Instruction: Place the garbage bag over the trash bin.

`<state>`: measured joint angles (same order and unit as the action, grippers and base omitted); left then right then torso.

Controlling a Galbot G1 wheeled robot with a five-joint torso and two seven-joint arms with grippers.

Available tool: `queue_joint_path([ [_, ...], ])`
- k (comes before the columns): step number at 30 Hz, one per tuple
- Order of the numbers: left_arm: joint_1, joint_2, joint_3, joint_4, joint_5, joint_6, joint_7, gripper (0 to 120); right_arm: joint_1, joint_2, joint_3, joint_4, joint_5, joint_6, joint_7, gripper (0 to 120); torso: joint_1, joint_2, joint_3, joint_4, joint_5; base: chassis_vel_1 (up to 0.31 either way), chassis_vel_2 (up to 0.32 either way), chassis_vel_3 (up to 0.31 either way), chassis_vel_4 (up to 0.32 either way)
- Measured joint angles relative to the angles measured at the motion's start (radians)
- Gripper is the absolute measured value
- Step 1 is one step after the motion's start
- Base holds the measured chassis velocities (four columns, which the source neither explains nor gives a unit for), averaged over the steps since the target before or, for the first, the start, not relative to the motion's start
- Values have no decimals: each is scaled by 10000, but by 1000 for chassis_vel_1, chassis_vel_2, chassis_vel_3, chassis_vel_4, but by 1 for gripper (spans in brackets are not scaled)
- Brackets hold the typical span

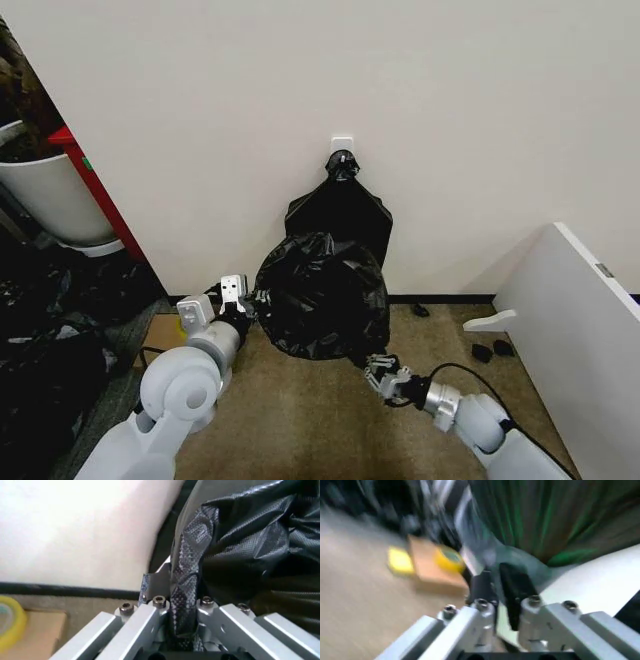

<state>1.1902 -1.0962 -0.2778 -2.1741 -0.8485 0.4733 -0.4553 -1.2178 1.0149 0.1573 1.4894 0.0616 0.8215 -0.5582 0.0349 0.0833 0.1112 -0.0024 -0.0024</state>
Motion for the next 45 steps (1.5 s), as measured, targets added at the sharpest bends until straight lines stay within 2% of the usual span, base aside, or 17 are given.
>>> queue_joint_path([
  [1,0,0,0,0,0,0,0,1,0,0,0,0,0,0,0,8,0,0,0,0,0,0,0,0,0],
  [4,54,26,153,443,1144,-728,344,1,-199,-255,192,-17,4007,10,-3207,25,0,0,0,3,1,0,0,0,0],
  [7,111,50,202,561,1456,-997,421,1,-438,-418,563,115,5199,-35,-4109,34,0,0,0,1,-2,0,0,0,0],
  [9,136,67,215,570,1499,-1042,433,1,-559,-463,680,280,5429,-92,-4107,38,0,0,0,0,-1,0,0,0,0],
  [11,280,110,248,569,1664,-1194,473,1,-977,-593,784,1180,5676,-402,-3086,48,0,0,0,-1,-2,0,0,0,0],
  [12,376,115,295,557,1854,-1301,523,1,-1344,-681,717,2214,5469,-819,-1551,53,0,1,-1,2,-2,0,0,0,0],
  [13,376,115,295,557,1854,-1301,523,1,-1344,-681,717,2214,5469,-819,-1551,53,0,1,-1,2,-2,0,0,0,0],
  [15,488,76,393,548,2107,-1447,593,1,-1692,-708,500,3506,4397,-1543,749,63,-1,1,-1,1,-3,0,0,0,0],
  [16,551,10,465,547,2256,-1509,621,1,-1866,-707,200,4446,3475,-2333,2427,69,0,0,-1,2,-2,0,0,0,0],
  [17,551,10,465,547,2256,-1509,621,1,-1866,-707,200,4446,3475,-2333,2427,69,0,0,-1,2,-2,0,0,0,0],
  [18,586,-45,510,564,2350,-1563,644,1,-1939,-707,-18,4914,3090,-2904,3382,68,-1,0,-1,3,-3,0,0,0,0],
  [19,650,-200,603,663,2580,-1750,703,1,-1978,-725,-722,5810,2669,-4573,5576,62,-2,1,-2,2,-4,0,0,0,0],
  [21,661,-234,618,687,2629,-1795,720,1,-1968,-734,-901,5984,2657,-4938,6004,61,-2,1,-1,2,-4,0,0,0,0],
  [24,790,-517,740,927,3069,-2406,984,1,-1617,-707,-2357,7052,3345,-7164,8683,43,-1,1,-1,2,-3,0,0,0,0],
  [31,848,-796,1042,1337,3876,-3141,1381,1,-602,-323,-3253,7201,4526,-8270,9754,21,-1,1,-1,3,0,0,0,0,0],
  [36,868,-760,1688,1598,4439,-3436,1511,1,767,-132,-3780,6381,4481,-8770,10259,0,-1,0,0,2,-2,0,0,0,0],
  [45,931,-819,2142,1741,4832,-3620,1554,1,1799,93,-4335,5564,3337,-10371,11569,0,0,0,0,0,-1,0,0,0,0],
])
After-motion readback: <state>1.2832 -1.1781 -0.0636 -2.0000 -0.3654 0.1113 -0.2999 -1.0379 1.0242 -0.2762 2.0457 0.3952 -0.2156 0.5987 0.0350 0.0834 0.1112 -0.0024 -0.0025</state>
